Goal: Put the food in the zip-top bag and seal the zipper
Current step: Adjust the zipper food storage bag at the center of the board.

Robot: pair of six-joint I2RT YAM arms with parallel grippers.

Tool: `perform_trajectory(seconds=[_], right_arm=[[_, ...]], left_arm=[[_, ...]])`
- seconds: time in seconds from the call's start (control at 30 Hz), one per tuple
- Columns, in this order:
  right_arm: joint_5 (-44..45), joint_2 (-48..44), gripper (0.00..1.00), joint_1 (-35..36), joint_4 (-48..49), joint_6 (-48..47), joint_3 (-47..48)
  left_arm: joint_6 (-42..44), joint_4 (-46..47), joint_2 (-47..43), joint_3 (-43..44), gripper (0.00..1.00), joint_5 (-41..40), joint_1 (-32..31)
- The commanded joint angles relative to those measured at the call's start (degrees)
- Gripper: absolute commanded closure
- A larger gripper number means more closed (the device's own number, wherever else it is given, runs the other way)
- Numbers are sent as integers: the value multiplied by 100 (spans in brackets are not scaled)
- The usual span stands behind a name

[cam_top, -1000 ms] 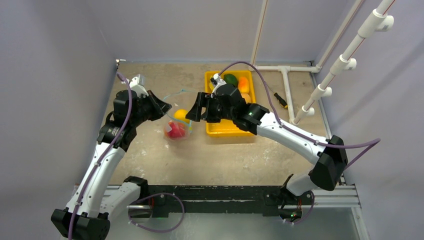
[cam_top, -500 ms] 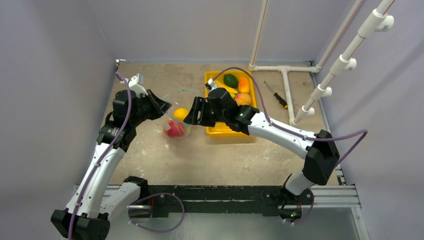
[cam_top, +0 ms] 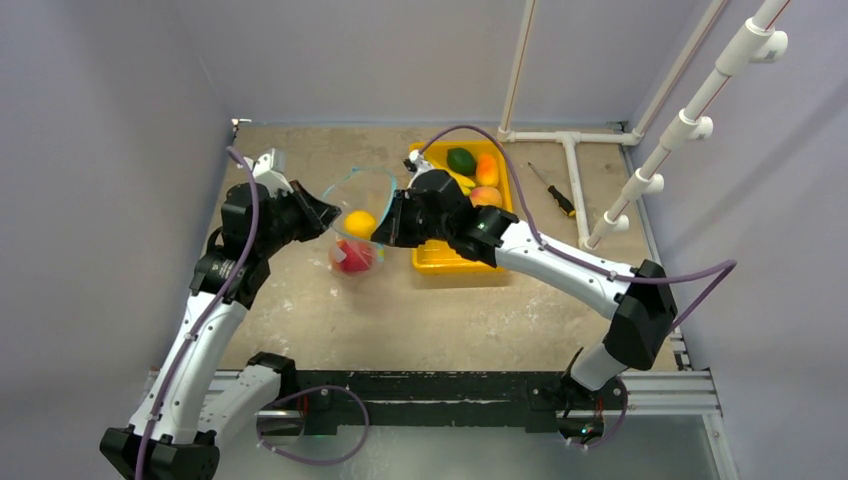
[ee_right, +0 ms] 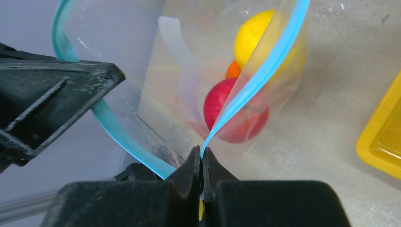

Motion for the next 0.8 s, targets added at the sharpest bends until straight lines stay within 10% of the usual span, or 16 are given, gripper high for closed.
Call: perform_trajectory(seconds=[0.0, 0.43, 0.77], right_arm=[[170, -156, 100, 9, -363, -594, 646], [-430, 89, 100, 12, -1881, -2184, 2601], [-772, 542, 100, -50, -329, -2171, 301]], left_arm=[[263, -80, -128, 179, 100, -267, 23], [556, -392, 91, 791, 100, -482, 23], [273, 451, 455, -430, 100, 126, 31]])
